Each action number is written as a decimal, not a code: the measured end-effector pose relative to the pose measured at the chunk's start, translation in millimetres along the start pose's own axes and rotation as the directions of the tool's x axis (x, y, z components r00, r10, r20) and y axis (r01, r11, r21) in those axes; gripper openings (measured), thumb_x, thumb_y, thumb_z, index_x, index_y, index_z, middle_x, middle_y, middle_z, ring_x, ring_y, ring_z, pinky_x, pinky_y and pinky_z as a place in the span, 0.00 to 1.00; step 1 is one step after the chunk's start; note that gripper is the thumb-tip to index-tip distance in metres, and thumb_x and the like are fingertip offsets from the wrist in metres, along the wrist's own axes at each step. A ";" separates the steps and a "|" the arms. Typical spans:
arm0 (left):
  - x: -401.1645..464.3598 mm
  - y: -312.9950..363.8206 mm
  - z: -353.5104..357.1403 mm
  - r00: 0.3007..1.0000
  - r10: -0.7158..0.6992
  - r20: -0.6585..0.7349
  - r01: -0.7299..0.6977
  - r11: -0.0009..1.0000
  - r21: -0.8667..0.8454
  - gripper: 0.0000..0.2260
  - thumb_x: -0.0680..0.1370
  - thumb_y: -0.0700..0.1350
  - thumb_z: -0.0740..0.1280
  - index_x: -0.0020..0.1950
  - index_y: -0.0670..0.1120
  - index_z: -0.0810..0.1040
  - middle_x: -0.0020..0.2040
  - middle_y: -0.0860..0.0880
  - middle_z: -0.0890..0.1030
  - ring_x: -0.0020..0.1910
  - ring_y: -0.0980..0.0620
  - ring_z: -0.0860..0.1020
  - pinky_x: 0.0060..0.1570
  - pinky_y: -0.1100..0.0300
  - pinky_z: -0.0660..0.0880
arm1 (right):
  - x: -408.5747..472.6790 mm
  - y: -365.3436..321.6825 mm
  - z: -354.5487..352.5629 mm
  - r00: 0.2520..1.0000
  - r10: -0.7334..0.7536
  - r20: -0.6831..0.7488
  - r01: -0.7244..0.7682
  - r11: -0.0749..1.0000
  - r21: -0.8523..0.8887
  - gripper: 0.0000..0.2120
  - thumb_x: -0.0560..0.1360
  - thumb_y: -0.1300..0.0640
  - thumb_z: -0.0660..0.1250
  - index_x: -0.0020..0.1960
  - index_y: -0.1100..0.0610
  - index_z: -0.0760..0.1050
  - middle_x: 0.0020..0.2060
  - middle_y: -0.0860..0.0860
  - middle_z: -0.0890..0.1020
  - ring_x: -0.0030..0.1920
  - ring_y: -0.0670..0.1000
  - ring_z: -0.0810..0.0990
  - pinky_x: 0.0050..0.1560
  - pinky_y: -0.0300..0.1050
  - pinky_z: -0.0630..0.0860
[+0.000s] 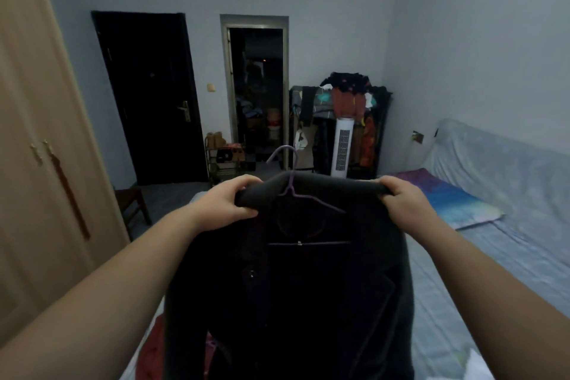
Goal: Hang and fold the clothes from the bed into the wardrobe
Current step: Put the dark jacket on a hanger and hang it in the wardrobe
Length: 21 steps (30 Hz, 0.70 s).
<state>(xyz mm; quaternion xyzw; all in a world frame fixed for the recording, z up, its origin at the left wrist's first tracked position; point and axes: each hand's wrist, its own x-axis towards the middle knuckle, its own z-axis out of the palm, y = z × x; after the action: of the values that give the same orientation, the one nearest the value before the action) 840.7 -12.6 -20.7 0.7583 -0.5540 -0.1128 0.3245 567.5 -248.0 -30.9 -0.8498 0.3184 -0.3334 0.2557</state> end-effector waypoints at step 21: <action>-23.6 47.0 -32.8 0.950 0.053 -0.309 -0.099 0.986 -0.137 0.22 0.71 0.37 0.77 0.60 0.54 0.79 0.53 0.55 0.83 0.50 0.62 0.81 0.50 0.68 0.78 | -5.7 -30.0 -0.3 0.790 -0.324 0.520 0.375 0.927 0.008 0.42 0.75 0.50 0.72 0.75 0.27 0.48 0.67 0.32 0.68 0.65 0.34 0.68 0.63 0.26 0.62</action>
<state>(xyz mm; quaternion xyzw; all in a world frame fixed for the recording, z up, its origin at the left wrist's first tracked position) 813.6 12.8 28.9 0.7178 -0.5163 -0.0240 0.4665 575.1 -224.0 -13.5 -0.9627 0.0918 -0.1211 0.2240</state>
